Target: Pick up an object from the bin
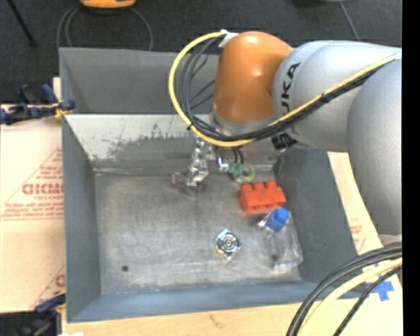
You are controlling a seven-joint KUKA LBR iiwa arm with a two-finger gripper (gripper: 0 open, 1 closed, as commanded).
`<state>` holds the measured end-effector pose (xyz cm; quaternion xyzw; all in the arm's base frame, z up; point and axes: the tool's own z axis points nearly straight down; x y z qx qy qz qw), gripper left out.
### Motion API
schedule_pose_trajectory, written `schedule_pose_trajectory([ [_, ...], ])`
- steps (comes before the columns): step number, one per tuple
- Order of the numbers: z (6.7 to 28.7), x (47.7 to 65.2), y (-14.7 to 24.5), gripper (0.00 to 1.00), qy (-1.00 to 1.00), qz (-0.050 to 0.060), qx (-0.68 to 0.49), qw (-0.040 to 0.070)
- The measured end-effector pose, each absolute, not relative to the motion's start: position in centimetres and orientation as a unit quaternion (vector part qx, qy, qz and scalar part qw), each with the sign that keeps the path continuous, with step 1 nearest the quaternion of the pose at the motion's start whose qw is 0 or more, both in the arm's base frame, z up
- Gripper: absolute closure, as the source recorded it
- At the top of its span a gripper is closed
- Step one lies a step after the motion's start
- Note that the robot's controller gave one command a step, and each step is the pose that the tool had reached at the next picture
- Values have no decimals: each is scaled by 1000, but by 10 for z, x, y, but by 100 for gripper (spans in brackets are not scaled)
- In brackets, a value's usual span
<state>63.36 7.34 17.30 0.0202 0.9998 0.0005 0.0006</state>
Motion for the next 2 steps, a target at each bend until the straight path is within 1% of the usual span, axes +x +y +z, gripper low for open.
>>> schedule_pose_trajectory([
  [1, 184, 626, 69, 100, 999, 1, 42, 0],
  [2, 176, 618, 79, 100, 995, 0, 95, -2],
])
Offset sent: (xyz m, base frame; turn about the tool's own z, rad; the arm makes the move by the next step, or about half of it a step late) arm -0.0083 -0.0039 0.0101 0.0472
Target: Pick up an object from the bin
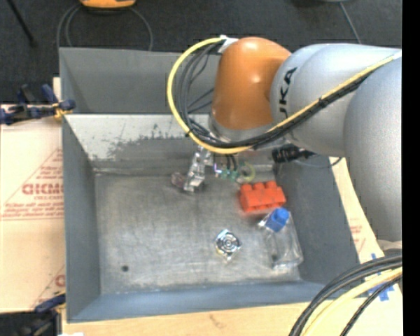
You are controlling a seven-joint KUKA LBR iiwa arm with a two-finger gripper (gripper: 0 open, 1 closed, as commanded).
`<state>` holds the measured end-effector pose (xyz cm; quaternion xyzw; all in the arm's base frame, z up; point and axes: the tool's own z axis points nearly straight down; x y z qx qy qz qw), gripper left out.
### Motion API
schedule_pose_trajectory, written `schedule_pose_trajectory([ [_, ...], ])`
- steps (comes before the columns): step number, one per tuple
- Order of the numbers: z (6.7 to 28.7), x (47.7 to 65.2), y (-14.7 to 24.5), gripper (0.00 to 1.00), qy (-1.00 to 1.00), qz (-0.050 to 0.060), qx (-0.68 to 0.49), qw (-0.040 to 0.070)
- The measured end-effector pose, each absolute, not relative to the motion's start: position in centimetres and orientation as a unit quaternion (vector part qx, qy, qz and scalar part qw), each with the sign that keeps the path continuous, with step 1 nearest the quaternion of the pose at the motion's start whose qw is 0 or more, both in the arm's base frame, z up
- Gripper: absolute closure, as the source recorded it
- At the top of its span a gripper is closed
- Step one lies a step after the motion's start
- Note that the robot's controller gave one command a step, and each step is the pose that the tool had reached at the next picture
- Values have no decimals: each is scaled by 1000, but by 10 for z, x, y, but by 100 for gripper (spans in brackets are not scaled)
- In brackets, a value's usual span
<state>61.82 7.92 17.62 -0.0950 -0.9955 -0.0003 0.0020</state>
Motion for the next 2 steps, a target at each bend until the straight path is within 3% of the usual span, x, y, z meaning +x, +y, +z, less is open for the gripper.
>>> schedule_pose_trajectory([
  [1, 201, 607, 88, 100, -996, -1, -86, -2],
  [2, 142, 622, 21, 100, -998, 2, -56, 1],
])
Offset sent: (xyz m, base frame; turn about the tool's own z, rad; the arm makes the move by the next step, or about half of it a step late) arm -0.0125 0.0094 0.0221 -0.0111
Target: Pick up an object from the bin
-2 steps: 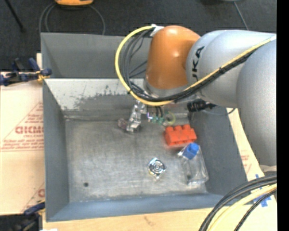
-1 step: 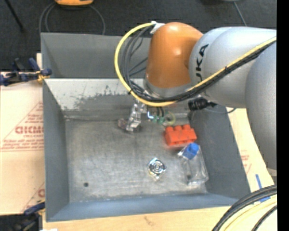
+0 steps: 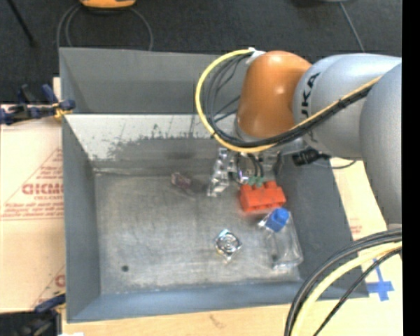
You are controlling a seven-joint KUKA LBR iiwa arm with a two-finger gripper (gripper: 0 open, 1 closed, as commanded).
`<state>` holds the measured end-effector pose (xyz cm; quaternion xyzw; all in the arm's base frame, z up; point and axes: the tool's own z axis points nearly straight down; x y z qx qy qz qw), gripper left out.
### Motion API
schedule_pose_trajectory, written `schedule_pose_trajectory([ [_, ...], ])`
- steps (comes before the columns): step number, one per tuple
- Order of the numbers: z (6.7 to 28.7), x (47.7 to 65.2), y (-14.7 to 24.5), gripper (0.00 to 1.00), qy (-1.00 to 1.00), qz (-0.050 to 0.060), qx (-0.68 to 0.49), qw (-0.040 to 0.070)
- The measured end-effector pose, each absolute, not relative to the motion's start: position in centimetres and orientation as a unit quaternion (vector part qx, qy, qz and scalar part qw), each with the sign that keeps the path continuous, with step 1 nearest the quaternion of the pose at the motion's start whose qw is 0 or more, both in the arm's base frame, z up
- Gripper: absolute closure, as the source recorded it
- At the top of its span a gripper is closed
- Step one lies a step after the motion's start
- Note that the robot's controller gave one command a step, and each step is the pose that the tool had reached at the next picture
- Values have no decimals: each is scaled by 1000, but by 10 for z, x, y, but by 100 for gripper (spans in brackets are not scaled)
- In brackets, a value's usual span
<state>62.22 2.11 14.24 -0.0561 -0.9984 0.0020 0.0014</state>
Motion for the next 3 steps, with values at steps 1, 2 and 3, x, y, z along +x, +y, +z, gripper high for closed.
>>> schedule_pose_trajectory([
  [1, 134, 615, 24, 100, -998, 0, -61, 1],
  [2, 135, 615, 24, 0, -998, 0, -61, 1],
  [3, 78, 626, 35, 0, -974, -1, -228, -1],
])
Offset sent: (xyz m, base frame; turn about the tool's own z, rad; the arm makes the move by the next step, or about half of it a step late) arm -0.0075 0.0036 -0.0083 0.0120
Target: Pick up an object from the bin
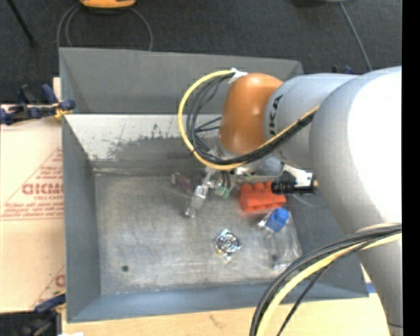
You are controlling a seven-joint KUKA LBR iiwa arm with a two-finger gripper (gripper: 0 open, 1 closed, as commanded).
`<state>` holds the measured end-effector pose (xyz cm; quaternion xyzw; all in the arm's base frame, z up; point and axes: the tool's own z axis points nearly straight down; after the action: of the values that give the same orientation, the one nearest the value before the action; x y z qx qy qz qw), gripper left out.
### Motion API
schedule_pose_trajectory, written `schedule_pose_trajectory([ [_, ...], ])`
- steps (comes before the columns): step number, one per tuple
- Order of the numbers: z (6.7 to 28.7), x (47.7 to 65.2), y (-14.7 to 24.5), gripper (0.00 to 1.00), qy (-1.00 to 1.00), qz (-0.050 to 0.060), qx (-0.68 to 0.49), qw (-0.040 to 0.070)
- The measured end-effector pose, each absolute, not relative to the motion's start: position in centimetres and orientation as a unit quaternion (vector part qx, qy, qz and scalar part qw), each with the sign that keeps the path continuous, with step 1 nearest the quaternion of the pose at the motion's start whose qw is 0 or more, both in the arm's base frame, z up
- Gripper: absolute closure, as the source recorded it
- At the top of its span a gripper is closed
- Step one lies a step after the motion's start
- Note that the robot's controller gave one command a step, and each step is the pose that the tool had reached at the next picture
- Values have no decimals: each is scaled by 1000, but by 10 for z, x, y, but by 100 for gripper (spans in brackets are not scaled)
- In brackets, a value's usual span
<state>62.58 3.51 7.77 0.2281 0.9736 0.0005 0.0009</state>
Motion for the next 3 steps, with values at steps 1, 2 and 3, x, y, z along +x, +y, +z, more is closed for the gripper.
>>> schedule_pose_trajectory([
  [1, 79, 627, 34, 100, 974, 0, 227, 2],
  [2, 78, 626, 34, 0, 974, 0, 227, 1],
  [3, 79, 627, 34, 100, 974, 0, 227, 3],
])
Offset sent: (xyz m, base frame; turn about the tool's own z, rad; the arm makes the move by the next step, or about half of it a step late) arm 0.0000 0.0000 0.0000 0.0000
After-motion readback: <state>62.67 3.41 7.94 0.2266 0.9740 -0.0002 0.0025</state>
